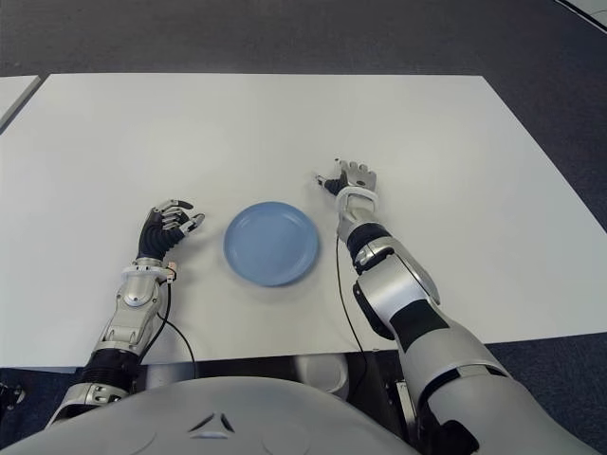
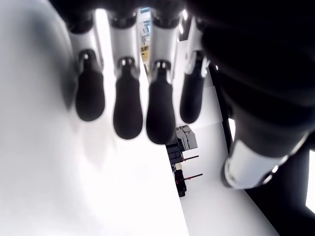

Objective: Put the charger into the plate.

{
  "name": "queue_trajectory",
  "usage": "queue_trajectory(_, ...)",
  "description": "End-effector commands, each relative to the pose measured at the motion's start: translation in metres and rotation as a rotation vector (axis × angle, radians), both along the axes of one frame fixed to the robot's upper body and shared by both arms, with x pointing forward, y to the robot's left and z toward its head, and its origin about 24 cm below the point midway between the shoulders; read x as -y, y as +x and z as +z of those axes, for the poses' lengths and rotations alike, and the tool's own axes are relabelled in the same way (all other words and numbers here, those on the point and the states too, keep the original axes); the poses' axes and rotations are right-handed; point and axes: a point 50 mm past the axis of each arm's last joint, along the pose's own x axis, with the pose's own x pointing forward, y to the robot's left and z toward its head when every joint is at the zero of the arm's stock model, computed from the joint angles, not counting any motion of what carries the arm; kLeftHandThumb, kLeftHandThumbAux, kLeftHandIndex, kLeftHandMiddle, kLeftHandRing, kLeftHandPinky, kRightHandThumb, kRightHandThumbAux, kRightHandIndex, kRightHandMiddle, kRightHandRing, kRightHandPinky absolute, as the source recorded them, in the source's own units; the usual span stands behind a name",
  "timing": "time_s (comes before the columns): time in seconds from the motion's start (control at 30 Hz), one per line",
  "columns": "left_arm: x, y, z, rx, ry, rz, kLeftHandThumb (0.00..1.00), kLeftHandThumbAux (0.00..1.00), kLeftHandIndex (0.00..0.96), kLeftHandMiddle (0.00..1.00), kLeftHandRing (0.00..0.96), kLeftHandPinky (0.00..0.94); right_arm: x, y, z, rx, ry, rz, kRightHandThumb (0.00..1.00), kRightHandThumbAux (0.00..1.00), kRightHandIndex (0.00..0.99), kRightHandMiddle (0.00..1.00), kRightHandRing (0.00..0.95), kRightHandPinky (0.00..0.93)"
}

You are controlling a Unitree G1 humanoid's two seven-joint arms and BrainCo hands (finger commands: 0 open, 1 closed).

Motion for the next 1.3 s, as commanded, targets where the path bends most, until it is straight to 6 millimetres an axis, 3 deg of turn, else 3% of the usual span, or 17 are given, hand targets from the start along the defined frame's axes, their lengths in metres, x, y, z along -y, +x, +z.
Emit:
queue_trajectory(0.03, -0.003, -0.003, -0.004, -0.034, 0.000, 0.019, 0.709, 0.714, 0.434, 0.683, 0.678, 0.647, 0.000, -0.011, -0.016, -0.088, -0.037, -0.019, 0.591, 0.144, 0.000, 0.000, 0.000, 0.000)
queue_trajectory(0.87, -0.004, -0.002, -0.002, -0.026, -0.014, 0.035, 0.709, 0.714, 0.434, 0.670, 0.667, 0.639, 0.002, -0.020, -0.024, -0.009, -0.043, -0.071, 0.632, 0.182, 0.000, 0.000, 0.000, 0.000)
queue_trajectory(1.13, -0.004, -0.002, 0.000, -0.022, -0.015, 0.039, 0.709, 0.715, 0.433, 0.661, 0.660, 0.628, 0.003, -0.021, -0.022, 0.117, 0.009, -0.088, 0.648, 0.276, 0.000, 0.000, 0.000, 0.000)
queue_trajectory(1.3, -0.005, -0.001, 0.000, -0.021, -0.014, 0.043, 0.709, 0.715, 0.433, 0.662, 0.662, 0.634, 0.004, -0.020, -0.021, 0.165, 0.059, -0.102, 0.644, 0.380, 0.000, 0.000, 0.000, 0.076)
